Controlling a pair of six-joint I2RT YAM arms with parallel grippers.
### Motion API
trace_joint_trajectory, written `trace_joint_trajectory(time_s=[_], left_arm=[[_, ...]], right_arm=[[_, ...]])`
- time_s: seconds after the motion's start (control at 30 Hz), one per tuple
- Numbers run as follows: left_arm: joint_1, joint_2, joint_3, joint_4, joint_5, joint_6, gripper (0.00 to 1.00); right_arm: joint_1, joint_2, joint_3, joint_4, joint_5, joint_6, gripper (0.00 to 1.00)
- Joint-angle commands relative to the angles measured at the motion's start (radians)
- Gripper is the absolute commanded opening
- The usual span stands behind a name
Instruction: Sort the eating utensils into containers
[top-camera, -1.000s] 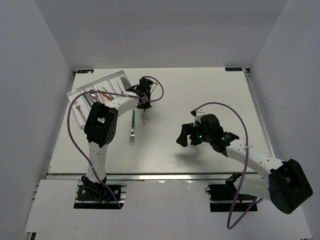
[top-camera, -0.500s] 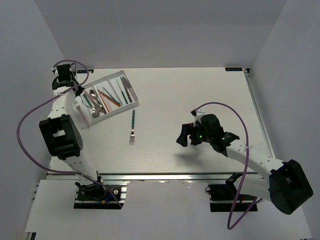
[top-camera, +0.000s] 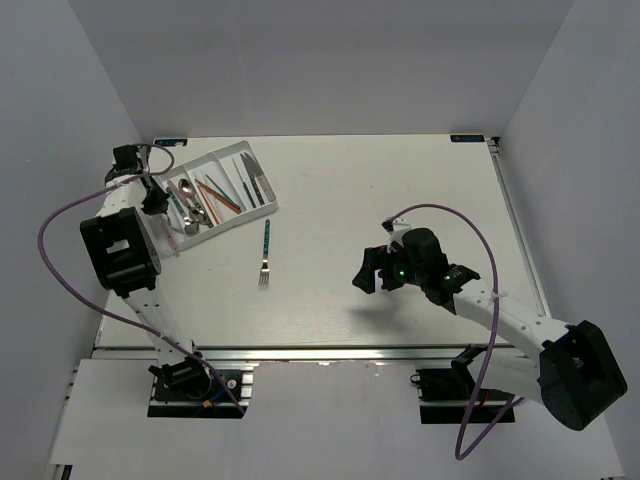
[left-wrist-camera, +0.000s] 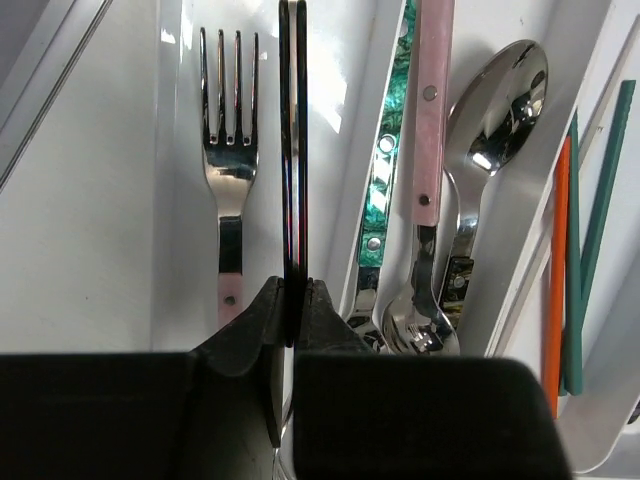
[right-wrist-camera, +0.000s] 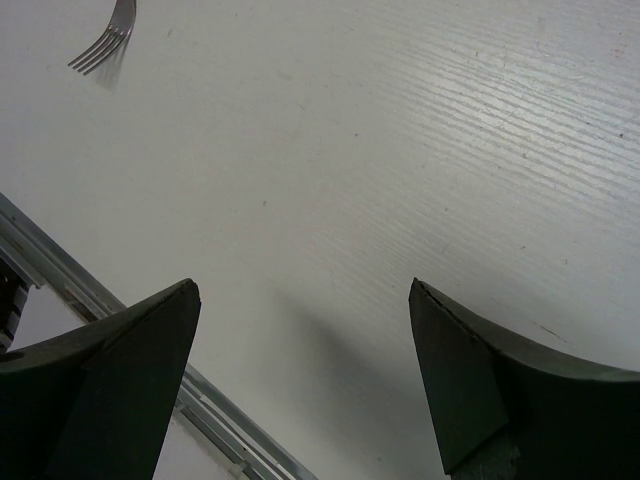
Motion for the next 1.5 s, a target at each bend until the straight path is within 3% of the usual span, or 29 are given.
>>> trace_joint_trajectory(time_s=[0.0,0.17,0.2,0.37,0.53,0.73,0.83,0.97,1.13,1.23,1.37,1.47], left_arm=[[-0.001,0.004,0.035,0.006,-0.028,0.005,0.05],[-0.001,-0.045,0.031,-0.003,-0.1,0.001,0.35],[-0.001,-0.045,0.028,-0.006,-0.1,-0.001,0.48],[-0.001,-0.16,-0.003,0.018,-0.119,-0.018,0.89],[-0.068,-0.295,-0.054,0.029,-0.093,-0.026,0.98],[-0.462,-0.41,-0.107,-0.026,-0.343,-0.022,0.98],[-0.562,-0.43,-0.198,0.012,-0.317,-0.047,0.97],[-0.687,-0.418,-0.279,0.049,-0.291,-0.038,0.82],[-0.74,-0.342,-0.319,0.09,-0.243,-0.035,0.72],[-0.746,-0.303,-0.35,0.144,-0.196,-0.041,0.71],[-0.751,-0.246,-0.347,0.161,-0.205,-0.045,0.7],[-0.751,-0.217,-0.338,0.147,-0.232,-0.047,0.61]], right_arm=[[-0.002,-0.018,-0.012,0.026,-0.008,-0.013,0.89],[-0.002,-0.013,-0.012,0.027,-0.015,-0.013,0.89],[-0.002,-0.013,-0.012,0.027,-0.015,-0.013,0.89],[-0.002,-0.02,-0.015,0.027,-0.014,-0.013,0.89],[-0.002,-0.02,-0.015,0.029,-0.014,-0.013,0.89],[-0.002,-0.024,-0.017,0.029,-0.002,-0.012,0.89],[-0.002,-0.027,-0.018,0.03,0.002,-0.009,0.89],[-0.002,-0.021,-0.018,0.032,0.003,-0.007,0.89],[-0.002,-0.02,-0.017,0.03,0.012,-0.007,0.89],[-0.002,-0.02,-0.017,0.032,0.014,-0.007,0.89],[-0.002,-0.013,-0.015,0.03,0.012,-0.007,0.89],[-0.002,-0.018,-0.017,0.03,0.015,-0.007,0.89]])
